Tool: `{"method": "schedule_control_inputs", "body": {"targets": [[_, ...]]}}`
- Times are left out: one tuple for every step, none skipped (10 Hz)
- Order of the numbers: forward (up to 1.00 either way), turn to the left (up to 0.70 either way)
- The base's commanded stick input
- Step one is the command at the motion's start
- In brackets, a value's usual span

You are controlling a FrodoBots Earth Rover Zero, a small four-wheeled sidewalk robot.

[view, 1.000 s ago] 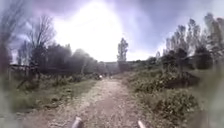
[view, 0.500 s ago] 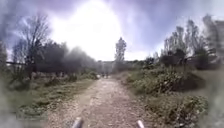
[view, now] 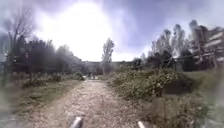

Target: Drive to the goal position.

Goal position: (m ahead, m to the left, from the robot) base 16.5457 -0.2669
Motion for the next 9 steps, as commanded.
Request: {"method": "schedule_control_inputs", "body": {"targets": [[0.70,0.00],[0.70,0.00],[0.70,0.00],[0.70,0.00],[0.70,0.00],[0.70,0.00],[0.70,0.00],[0.70,0.00],[0.70,0.00]]}}
